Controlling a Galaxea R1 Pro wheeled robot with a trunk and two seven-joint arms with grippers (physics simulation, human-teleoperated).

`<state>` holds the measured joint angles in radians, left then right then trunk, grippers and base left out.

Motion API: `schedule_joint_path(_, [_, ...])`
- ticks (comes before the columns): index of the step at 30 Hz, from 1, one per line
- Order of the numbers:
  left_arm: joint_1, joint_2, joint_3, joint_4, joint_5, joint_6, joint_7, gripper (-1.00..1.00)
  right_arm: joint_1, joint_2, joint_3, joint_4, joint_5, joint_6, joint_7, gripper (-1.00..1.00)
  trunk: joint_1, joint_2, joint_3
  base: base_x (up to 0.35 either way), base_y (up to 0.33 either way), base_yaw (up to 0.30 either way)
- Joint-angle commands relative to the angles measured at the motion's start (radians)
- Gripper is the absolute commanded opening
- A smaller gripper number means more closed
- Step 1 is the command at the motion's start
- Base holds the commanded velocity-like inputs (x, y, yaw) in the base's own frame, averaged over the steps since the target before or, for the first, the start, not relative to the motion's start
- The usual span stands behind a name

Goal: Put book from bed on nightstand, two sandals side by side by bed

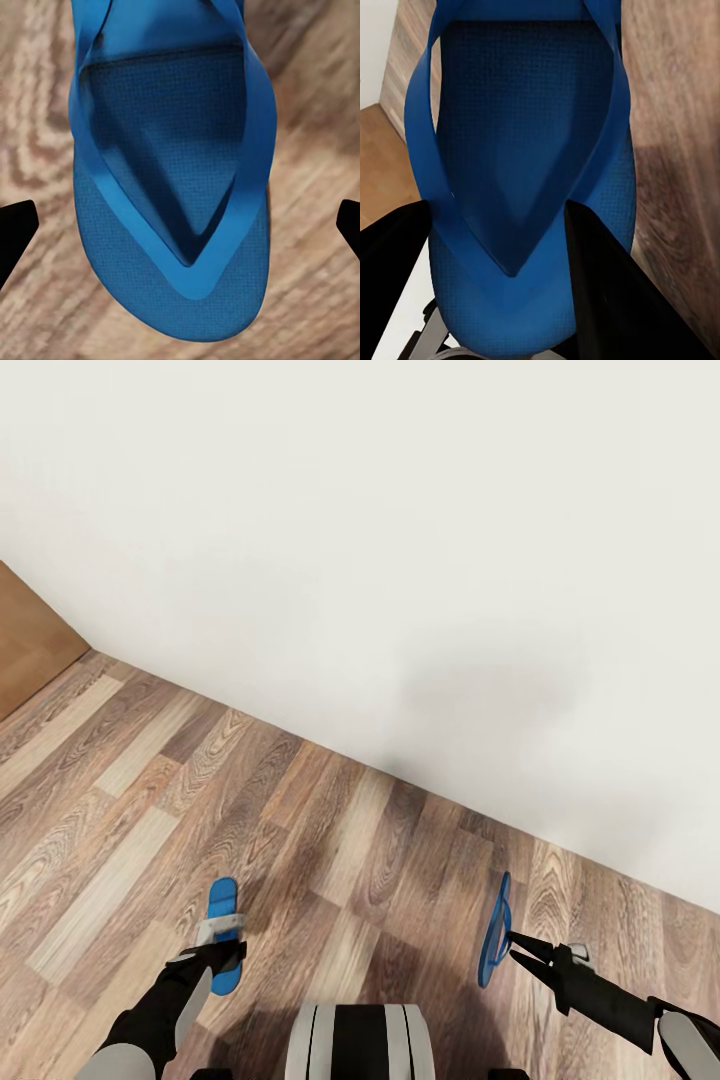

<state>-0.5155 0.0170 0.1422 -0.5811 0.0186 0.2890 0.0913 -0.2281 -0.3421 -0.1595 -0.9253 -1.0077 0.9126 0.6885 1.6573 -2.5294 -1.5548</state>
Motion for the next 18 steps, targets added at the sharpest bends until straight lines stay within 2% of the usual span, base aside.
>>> schedule_joint_path(1, [0.0, 0.0, 0.0, -0.002, 0.002, 0.006, 0.002, 1.0, 0.0, 0.0, -0.002, 0.0, 0.001, 0.005, 0.003, -1.0, 0.0, 0.0, -0.001, 0.0, 0.0, 0.0])
schedule_joint_path(7, [0.0, 0.0, 0.0, -0.002, 0.002, 0.006, 0.002, 1.0, 0.0, 0.0, -0.002, 0.0, 0.001, 0.005, 0.003, -1.0, 0.0, 0.0, -0.001, 0.0, 0.0, 0.0])
schedule_joint_path(12, [0.0, -0.001, 0.0, -0.002, 0.003, 0.006, 0.002, 1.0, 0.0, 0.0, -0.002, 0.0, 0.001, 0.005, 0.003, -1.0, 0.002, -0.001, -0.02, 0.0, 0.0, 0.0])
schedule_joint_path(18, [0.0, -0.001, 0.0, -0.002, 0.003, 0.006, 0.002, 1.0, 0.0, 0.0, -0.002, 0.0, 0.001, 0.005, 0.003, -1.0, 0.002, -0.001, -0.02, 0.0, 0.0, 0.0])
